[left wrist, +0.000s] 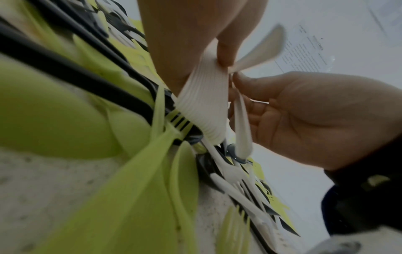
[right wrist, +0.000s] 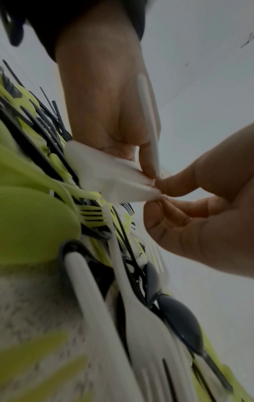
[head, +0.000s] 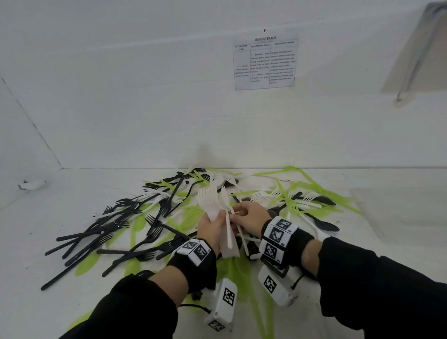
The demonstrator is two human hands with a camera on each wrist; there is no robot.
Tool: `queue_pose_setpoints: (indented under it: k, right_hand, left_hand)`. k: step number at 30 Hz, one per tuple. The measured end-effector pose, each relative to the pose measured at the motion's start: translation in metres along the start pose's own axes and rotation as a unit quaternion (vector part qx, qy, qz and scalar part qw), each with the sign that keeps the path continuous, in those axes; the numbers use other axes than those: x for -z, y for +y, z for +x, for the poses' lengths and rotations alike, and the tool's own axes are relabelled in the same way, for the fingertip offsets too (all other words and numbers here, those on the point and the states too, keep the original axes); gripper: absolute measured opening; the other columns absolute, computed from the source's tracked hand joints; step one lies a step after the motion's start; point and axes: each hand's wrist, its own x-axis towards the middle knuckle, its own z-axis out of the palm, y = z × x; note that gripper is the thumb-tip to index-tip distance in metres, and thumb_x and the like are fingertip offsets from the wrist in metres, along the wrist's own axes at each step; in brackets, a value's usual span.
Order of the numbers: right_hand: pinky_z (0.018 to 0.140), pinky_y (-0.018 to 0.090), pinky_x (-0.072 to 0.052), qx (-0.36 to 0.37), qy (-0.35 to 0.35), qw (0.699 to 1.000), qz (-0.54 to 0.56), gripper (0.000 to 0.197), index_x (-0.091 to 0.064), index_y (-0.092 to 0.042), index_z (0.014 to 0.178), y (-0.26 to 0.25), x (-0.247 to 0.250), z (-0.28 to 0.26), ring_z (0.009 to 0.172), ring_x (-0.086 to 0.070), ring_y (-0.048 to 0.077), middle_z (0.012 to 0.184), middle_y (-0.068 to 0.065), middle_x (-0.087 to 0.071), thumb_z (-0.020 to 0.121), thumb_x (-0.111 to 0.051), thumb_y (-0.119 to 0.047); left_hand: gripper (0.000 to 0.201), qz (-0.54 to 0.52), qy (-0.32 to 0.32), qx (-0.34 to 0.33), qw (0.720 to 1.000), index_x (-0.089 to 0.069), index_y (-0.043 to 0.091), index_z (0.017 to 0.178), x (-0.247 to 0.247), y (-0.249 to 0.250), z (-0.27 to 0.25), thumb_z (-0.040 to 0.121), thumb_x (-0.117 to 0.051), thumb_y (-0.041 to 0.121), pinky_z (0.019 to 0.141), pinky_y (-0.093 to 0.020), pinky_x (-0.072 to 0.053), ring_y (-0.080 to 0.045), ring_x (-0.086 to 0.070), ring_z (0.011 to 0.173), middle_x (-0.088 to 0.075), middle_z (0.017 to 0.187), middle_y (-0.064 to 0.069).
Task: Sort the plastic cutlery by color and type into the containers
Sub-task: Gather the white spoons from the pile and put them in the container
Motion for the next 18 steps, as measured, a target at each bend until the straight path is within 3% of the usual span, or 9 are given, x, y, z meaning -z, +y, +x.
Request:
queue_pose_setpoints:
  k: [2,4,6,8,11,14,16,18]
  right_hand:
    - [0.059,0.013,-0.048,0.016,-0.011,1.0,-0.003,0.028,-0.062,-0.004,0.11,-0.003,-0.001,-0.004,0.072,-0.058,0.013,0.083,0.002,-0.06,0.087,-0.063,-0.018]
    - [0.055,0.015,-0.049,0.008,-0.032,0.999,0.033,0.03,-0.059,0.0,0.114,-0.005,-0.005,-0.008,0.075,-0.058,0.015,0.087,0.006,-0.058,0.088,-0.061,-0.015]
    - [0.049,0.012,-0.049,0.0,-0.028,0.999,0.044,0.031,-0.057,0.0,0.115,-0.006,-0.011,-0.008,0.067,-0.057,0.011,0.082,0.002,-0.057,0.087,-0.062,-0.013]
    - [0.048,0.01,-0.047,0.007,-0.005,1.0,0.018,0.029,-0.058,-0.005,0.112,-0.005,-0.015,-0.006,0.065,-0.055,0.008,0.075,-0.005,-0.054,0.086,-0.064,-0.015]
    - [0.072,0.023,-0.051,0.022,0.004,1.0,-0.009,0.026,-0.061,-0.007,0.108,-0.006,-0.02,-0.004,0.079,-0.057,0.013,0.072,-0.011,-0.052,0.085,-0.064,-0.017]
    - [0.08,0.034,-0.052,0.018,0.01,1.0,-0.015,0.025,-0.062,-0.005,0.106,-0.006,-0.023,-0.003,0.082,-0.057,0.017,0.07,-0.011,-0.052,0.084,-0.064,-0.016]
    - [0.087,0.035,-0.05,0.029,0.004,0.999,-0.022,0.028,-0.063,-0.006,0.11,-0.008,-0.022,-0.003,0.092,-0.059,0.019,0.084,-0.002,-0.06,0.084,-0.064,-0.016]
    - [0.098,0.029,-0.042,0.057,-0.015,0.993,-0.099,0.035,-0.061,-0.013,0.12,-0.011,-0.02,-0.006,0.109,-0.052,0.019,0.11,0.01,-0.056,0.086,-0.062,-0.021]
  left_hand:
    - [0.022,-0.004,-0.004,0.01,1.0,-0.059,0.002,0.109,0.004,0.0,0.001,0.09,-0.06,0.012,0.087,-0.053,-0.051,-0.035,-0.063,0.092,-0.065,0.102,-0.019]
    - [0.016,-0.026,-0.006,0.029,0.999,-0.058,0.005,0.105,0.006,0.001,0.001,0.09,-0.059,0.008,0.088,-0.056,-0.05,-0.038,-0.062,0.095,-0.064,0.105,-0.021]
    - [0.014,-0.053,-0.013,0.046,0.997,-0.058,0.006,0.104,0.008,0.001,0.003,0.089,-0.059,0.006,0.088,-0.057,-0.049,-0.04,-0.061,0.096,-0.063,0.106,-0.024]
    - [0.017,-0.065,-0.022,0.053,0.996,-0.059,0.005,0.107,0.01,0.0,0.004,0.09,-0.058,0.006,0.08,-0.05,-0.053,-0.037,-0.062,0.09,-0.064,0.106,-0.024]
    - [0.02,-0.093,-0.042,0.076,0.992,-0.057,0.002,0.109,0.016,0.003,0.005,0.091,-0.057,0.01,0.063,-0.039,-0.053,-0.033,-0.063,0.081,-0.063,0.104,-0.023]
    - [0.03,-0.084,-0.069,0.083,0.991,-0.055,-0.001,0.118,0.021,0.007,0.006,0.09,-0.058,0.01,0.056,-0.036,-0.056,-0.034,-0.064,0.086,-0.063,0.11,-0.024]
    - [0.03,-0.08,-0.082,0.081,0.99,-0.056,-0.001,0.116,0.024,0.008,0.008,0.088,-0.061,0.01,0.06,-0.039,-0.055,-0.034,-0.063,0.085,-0.065,0.107,-0.022]
    - [0.022,-0.059,-0.069,0.075,0.993,-0.059,0.002,0.108,0.027,0.01,0.01,0.087,-0.062,0.008,0.064,-0.04,-0.053,-0.03,-0.061,0.077,-0.065,0.093,-0.017]
